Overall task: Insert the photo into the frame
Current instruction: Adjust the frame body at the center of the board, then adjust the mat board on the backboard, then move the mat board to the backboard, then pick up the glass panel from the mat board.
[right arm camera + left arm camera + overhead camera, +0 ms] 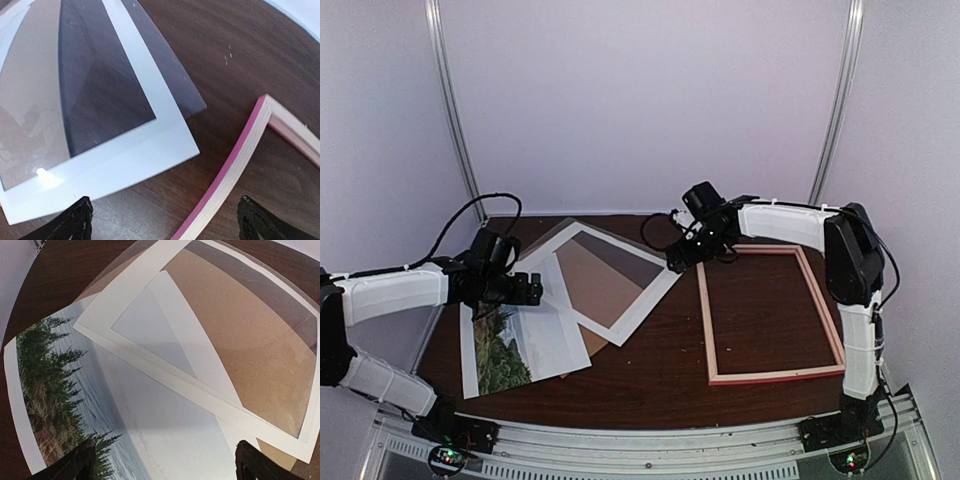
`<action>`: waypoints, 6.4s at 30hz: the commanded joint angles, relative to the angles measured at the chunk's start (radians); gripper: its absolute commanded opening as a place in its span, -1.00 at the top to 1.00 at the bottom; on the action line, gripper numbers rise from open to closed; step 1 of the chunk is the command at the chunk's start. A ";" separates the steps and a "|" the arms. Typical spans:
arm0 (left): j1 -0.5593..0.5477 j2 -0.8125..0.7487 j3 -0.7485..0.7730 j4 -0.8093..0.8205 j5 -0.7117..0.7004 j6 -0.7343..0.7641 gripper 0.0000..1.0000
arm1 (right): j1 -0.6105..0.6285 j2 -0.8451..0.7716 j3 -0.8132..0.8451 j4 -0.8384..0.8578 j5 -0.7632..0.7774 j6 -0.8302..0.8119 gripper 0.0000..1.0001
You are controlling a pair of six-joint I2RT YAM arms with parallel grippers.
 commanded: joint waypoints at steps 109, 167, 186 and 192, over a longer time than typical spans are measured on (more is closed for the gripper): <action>0.257 0.374 0.089 0.199 0.394 -0.178 -0.75 | 0.100 0.281 0.101 0.388 -0.388 0.485 -0.43; 0.154 0.407 0.228 0.094 0.354 -0.048 -0.64 | 0.022 0.122 -0.133 0.440 -0.322 0.518 -0.34; 0.160 0.478 0.233 0.099 0.395 -0.113 -0.59 | 0.016 0.233 -0.060 0.594 -0.492 0.673 -0.15; 0.160 0.488 0.216 0.123 0.412 -0.120 -0.57 | 0.008 0.204 -0.078 0.636 -0.531 0.679 -0.10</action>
